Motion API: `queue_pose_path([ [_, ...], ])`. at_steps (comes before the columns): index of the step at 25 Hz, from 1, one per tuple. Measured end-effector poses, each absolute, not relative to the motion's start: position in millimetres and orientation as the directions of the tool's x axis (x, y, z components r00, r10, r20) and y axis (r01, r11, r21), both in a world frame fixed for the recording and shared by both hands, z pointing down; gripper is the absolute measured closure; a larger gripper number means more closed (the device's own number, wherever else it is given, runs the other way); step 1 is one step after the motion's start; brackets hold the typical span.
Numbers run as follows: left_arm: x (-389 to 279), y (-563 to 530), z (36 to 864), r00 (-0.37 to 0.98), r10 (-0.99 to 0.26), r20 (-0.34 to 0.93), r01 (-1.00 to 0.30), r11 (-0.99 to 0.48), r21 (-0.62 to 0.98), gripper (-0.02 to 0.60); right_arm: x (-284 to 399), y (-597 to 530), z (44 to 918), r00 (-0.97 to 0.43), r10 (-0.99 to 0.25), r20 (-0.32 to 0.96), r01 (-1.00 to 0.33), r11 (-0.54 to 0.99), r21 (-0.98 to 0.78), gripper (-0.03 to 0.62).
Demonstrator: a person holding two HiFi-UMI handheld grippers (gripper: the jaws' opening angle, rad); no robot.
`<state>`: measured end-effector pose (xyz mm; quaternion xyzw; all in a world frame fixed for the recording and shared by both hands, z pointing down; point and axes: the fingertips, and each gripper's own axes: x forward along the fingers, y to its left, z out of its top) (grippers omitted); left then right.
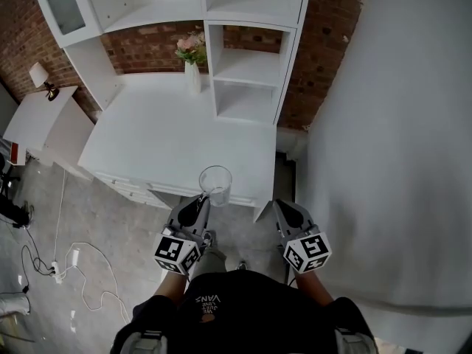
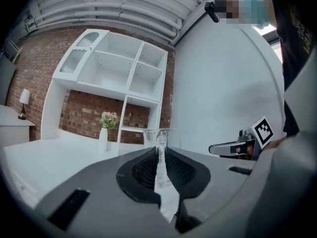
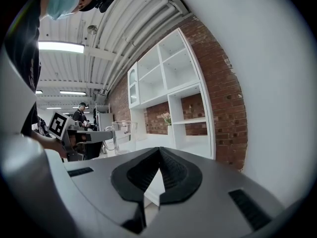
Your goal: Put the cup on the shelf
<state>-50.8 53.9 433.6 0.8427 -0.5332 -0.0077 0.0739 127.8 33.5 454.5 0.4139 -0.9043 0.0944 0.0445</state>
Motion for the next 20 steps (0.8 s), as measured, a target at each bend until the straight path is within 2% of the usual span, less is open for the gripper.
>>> queue_pose_path([
  [20,-126.6,-141.9,449.4,0.660,-0.743,0.110,-0.751,-0.650,0.116,0.552,40.1,-99.9,457.1,-0.455,-0.866,0.206,-0.890,0.432,-0.147,0.594],
])
